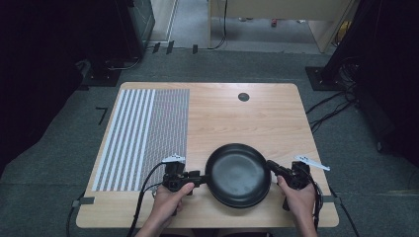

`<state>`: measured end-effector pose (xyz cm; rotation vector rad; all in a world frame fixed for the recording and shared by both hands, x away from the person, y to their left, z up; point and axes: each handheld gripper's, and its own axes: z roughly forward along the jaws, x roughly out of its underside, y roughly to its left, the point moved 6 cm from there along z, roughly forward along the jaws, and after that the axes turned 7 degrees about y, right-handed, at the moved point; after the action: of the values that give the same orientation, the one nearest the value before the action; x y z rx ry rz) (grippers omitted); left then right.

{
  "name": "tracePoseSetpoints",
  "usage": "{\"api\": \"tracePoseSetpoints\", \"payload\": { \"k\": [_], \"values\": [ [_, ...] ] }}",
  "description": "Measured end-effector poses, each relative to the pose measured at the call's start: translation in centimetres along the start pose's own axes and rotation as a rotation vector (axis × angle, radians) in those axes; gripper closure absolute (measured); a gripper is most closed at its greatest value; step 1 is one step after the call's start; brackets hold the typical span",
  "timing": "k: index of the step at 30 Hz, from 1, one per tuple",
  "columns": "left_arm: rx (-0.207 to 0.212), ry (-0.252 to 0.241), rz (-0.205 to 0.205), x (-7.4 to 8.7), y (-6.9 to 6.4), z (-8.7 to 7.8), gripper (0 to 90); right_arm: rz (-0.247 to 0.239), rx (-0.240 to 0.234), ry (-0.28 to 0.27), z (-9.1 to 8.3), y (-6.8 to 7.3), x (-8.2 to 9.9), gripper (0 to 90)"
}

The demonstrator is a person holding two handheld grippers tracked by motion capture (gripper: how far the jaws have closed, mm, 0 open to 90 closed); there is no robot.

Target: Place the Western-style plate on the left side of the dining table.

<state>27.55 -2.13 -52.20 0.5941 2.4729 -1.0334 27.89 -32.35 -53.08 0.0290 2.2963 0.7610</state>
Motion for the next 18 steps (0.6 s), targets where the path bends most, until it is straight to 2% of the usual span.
{"api": "tracePoseSetpoints", "payload": {
  "k": [3,5,13,15,18],
  "values": [
    [0.009,0.011,0.012,0.18,-0.38,0.38,46.2,0.0,0.0,0.0,0.0,0.01,0.01,86.4],
    [0.034,0.009,0.022,0.2,-0.77,0.47,48.0,0.0,0.0,0.0,0.01,0.03,0.03,86.4],
    [0.015,0.014,0.034,0.33,-0.83,0.67,49.3,0.01,-0.003,0.003,0.03,0.19,0.09,86.5],
    [0.011,0.009,0.03,0.34,-0.8,0.68,50.5,0.011,-0.002,0.003,0.05,0.22,0.1,86.5],
    [0.029,0.001,0.0,0.29,-0.54,0.61,53.3,0.003,0.0,0.004,0.13,0.3,0.14,86.5]
  ]
}}
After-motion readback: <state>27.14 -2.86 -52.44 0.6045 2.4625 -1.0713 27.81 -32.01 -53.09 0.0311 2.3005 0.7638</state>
